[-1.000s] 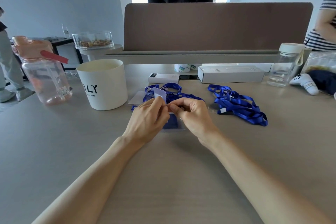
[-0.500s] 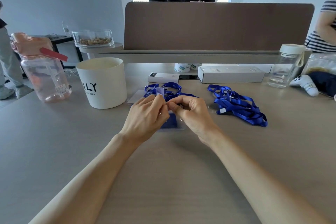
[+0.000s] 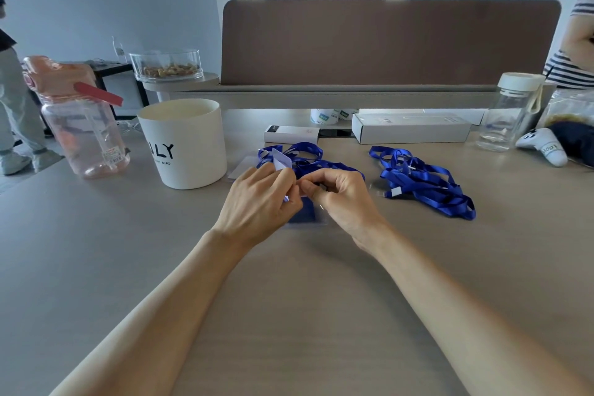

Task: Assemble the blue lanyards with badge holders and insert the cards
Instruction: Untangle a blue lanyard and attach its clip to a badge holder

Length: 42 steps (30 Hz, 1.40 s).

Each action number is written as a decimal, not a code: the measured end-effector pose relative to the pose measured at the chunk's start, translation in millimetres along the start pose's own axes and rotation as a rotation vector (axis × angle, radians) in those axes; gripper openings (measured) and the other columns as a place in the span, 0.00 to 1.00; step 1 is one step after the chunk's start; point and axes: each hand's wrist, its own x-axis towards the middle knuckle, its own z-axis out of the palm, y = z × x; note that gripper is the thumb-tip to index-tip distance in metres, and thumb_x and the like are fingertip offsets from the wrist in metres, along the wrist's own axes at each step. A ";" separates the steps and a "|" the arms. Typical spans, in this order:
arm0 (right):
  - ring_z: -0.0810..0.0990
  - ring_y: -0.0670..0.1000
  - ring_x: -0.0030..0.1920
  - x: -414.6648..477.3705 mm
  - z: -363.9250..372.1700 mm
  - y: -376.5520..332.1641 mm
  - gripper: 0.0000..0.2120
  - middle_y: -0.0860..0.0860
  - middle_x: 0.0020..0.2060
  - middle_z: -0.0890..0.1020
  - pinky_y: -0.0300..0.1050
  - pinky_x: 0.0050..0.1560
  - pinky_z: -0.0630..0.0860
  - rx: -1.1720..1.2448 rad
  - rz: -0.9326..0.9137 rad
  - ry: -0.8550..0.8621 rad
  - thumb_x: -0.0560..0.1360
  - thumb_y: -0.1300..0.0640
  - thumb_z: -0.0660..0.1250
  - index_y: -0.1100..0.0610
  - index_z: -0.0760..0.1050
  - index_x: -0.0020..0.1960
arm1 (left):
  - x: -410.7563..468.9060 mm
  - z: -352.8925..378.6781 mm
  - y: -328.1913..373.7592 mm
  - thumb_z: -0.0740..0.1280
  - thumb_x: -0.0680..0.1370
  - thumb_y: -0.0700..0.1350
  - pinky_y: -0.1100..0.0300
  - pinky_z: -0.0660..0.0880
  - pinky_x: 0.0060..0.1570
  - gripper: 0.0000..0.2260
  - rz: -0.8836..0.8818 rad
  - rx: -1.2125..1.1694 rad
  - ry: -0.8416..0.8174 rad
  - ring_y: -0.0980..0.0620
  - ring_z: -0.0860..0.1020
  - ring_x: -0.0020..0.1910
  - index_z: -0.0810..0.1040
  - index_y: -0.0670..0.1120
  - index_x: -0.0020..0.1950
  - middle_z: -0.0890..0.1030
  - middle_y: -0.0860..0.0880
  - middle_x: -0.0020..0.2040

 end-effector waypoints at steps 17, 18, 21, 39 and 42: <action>0.79 0.36 0.35 -1.2 -1.4 7.3 0.09 0.42 0.32 0.83 0.27 0.37 0.72 0.096 0.162 -0.057 0.77 0.65 0.67 0.54 0.82 0.43 | -3.7 3.6 -8.8 0.66 0.73 0.46 0.56 0.70 0.29 0.11 0.085 0.033 -0.030 0.49 0.69 0.29 0.71 0.44 0.32 0.72 0.51 0.26; 0.79 0.36 0.34 -1.0 -1.7 7.6 0.09 0.41 0.31 0.83 0.27 0.37 0.72 0.095 0.163 -0.064 0.77 0.65 0.67 0.54 0.82 0.43 | -3.2 4.2 -8.3 0.64 0.73 0.45 0.55 0.70 0.29 0.11 0.092 0.044 -0.036 0.48 0.69 0.29 0.71 0.43 0.32 0.72 0.50 0.26; 0.80 0.36 0.35 0.4 -3.6 8.9 0.07 0.41 0.32 0.83 0.27 0.38 0.73 0.092 0.171 -0.055 0.76 0.65 0.68 0.56 0.82 0.44 | -2.2 6.7 -5.2 0.60 0.74 0.43 0.55 0.70 0.31 0.10 0.104 0.106 -0.073 0.48 0.70 0.30 0.74 0.41 0.35 0.74 0.49 0.27; 0.80 0.44 0.47 2.8 -1.6 9.1 0.05 0.48 0.45 0.84 0.34 0.49 0.76 -0.218 -0.066 -0.059 0.78 0.60 0.67 0.53 0.81 0.48 | -5.7 5.2 -13.7 0.60 0.79 0.43 0.55 0.70 0.56 0.22 -0.173 -0.112 -0.123 0.48 0.69 0.60 0.64 0.46 0.73 0.72 0.48 0.67; 0.81 0.43 0.50 3.9 -0.8 11.6 0.05 0.45 0.46 0.85 0.35 0.52 0.76 -0.250 -0.104 -0.041 0.78 0.59 0.67 0.54 0.82 0.50 | -6.1 4.3 -15.0 0.60 0.77 0.36 0.57 0.65 0.61 0.26 -0.008 -0.064 -0.150 0.49 0.66 0.65 0.61 0.44 0.76 0.68 0.48 0.72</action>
